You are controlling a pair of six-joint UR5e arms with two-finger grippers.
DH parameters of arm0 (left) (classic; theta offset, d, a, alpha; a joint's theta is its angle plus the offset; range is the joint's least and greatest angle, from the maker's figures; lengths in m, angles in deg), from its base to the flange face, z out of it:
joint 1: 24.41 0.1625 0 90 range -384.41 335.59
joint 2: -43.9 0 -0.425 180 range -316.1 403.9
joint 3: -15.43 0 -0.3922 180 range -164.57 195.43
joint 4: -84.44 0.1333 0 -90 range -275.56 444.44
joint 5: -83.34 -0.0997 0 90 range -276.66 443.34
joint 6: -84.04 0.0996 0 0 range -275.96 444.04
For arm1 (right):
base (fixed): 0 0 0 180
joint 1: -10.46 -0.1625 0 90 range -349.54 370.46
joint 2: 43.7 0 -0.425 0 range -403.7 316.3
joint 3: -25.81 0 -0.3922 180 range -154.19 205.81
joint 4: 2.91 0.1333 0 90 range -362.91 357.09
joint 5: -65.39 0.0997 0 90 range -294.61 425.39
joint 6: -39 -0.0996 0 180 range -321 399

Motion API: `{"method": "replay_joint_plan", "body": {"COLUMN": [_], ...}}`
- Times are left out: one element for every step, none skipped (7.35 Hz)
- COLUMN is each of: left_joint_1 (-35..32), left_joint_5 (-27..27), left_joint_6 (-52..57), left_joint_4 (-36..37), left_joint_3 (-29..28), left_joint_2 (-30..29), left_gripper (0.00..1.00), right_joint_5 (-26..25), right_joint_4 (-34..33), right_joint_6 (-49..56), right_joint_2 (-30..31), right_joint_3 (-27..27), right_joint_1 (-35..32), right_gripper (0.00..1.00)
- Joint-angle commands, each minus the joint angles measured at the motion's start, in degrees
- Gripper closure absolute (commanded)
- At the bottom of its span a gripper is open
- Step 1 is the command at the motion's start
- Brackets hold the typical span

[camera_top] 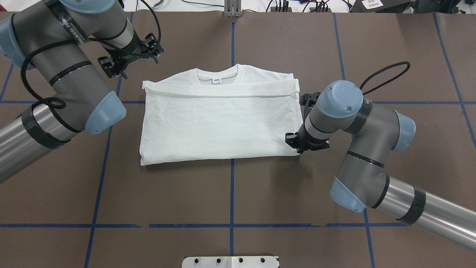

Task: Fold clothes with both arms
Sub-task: 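Grasp the folded shirt's side edge with the right gripper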

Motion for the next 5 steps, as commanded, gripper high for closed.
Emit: {"method": "replay_joint_plan", "body": {"left_joint_1": [-0.08,0.01,-0.08,0.09,0.09], "left_joint_5": [-0.76,-0.85,-0.85,-0.94,-2.68], "left_joint_6": [0.0,0.09,0.09,0.09,0.09], "left_joint_4": [1.79,4.15,4.26,4.26,4.26], "left_joint_3": [1.55,2.95,3.49,3.5,3.5], "left_joint_2": [0.08,-0.01,0.43,0.43,0.34], "left_gripper": [0.01,0.01,0.01,0.01,0.01], "right_joint_5": [2.9,3.6,3.79,3.7,3.79], "right_joint_4": [-3.69,-4.66,-4.5,-4.32,-4.23], "right_joint_6": [0.89,0.98,2.11,3.69,5.1], "right_joint_2": [2.8,7.35,12.61,17.02,21.32], "right_joint_3": [-6.2,-11.55,-14.82,-17.73,-21.58], "right_joint_1": [-2.5,-3.21,-3.47,-3.48,-3.22], "right_gripper": [1.0,1.0,1.0,1.0,1.0]}}
